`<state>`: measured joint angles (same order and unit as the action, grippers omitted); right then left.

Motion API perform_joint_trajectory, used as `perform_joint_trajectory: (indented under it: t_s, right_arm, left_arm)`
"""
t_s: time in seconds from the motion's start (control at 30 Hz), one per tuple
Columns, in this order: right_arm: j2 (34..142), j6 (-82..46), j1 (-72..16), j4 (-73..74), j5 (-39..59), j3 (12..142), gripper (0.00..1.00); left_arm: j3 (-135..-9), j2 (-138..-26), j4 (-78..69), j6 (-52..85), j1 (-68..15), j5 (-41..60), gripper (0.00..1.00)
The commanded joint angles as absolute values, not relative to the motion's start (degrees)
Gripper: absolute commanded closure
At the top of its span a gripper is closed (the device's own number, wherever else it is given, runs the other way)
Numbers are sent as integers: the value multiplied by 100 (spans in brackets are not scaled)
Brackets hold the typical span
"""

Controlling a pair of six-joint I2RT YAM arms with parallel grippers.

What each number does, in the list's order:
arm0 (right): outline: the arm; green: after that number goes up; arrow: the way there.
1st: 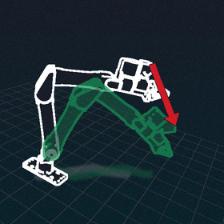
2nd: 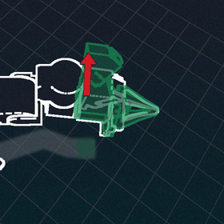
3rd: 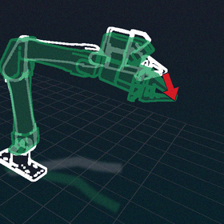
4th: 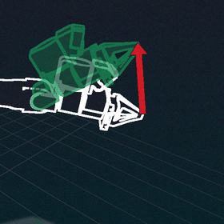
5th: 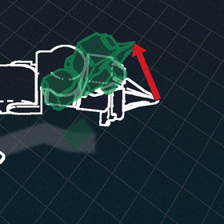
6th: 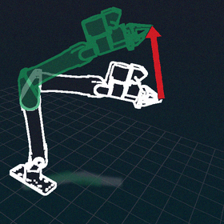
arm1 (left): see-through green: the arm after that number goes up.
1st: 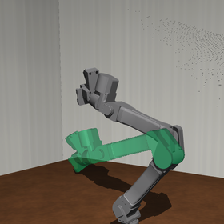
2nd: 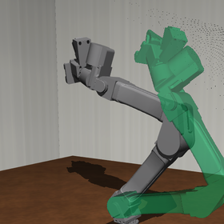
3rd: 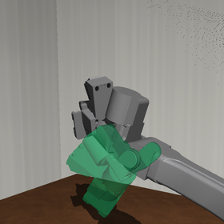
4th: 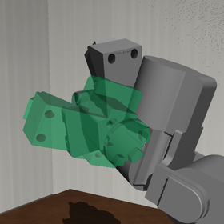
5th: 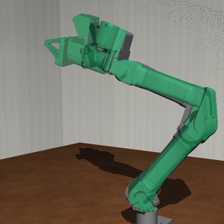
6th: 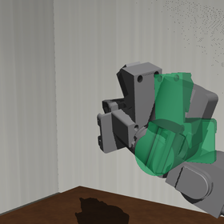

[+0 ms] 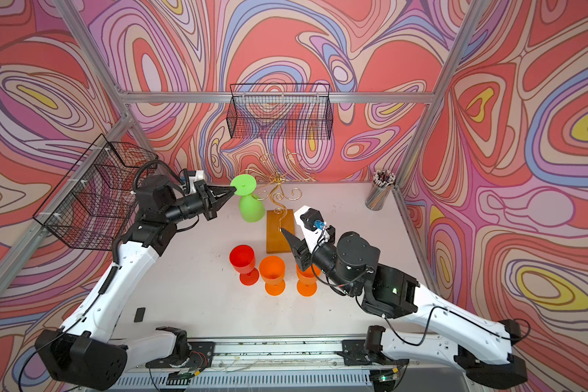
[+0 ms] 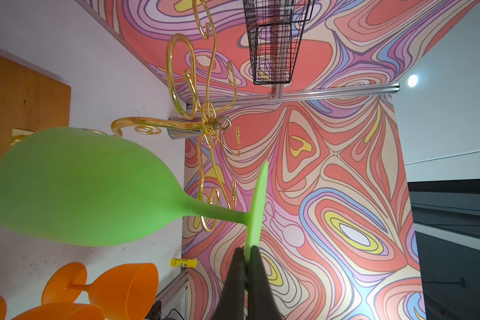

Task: Take the wine glass off the wine glass rack
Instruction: 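Raise the green glass toward the right gripper while the right gripper reaches to its bowl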

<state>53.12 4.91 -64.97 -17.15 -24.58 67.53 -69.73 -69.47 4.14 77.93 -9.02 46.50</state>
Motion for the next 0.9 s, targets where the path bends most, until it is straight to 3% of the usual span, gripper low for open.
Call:
perform_joint_trajectory:
  t_s: [0.0,0.3,0.4,0.5,0.87]
  right_arm:
    - [5378,513,-6521,-1652,-2394,6915,53]
    - [5422,364,-6521,-1353,-2316,6817,51]
    - [5500,273,-6508,-1002,-2244,6704,42]
    - [5546,119,-6358,-572,-2054,6581,39]
    - [6106,-1337,-4741,763,197,6454,34]
  left_arm:
    - [-6882,-6715,490,7717,-779,4719,100]
    - [-6961,-6063,646,7736,-611,4816,100]
    - [-7079,-5881,712,7722,-580,4880,100]
    - [-7163,-5740,396,7943,-580,5078,100]
    - [-7515,-5362,-904,8733,-580,5649,100]
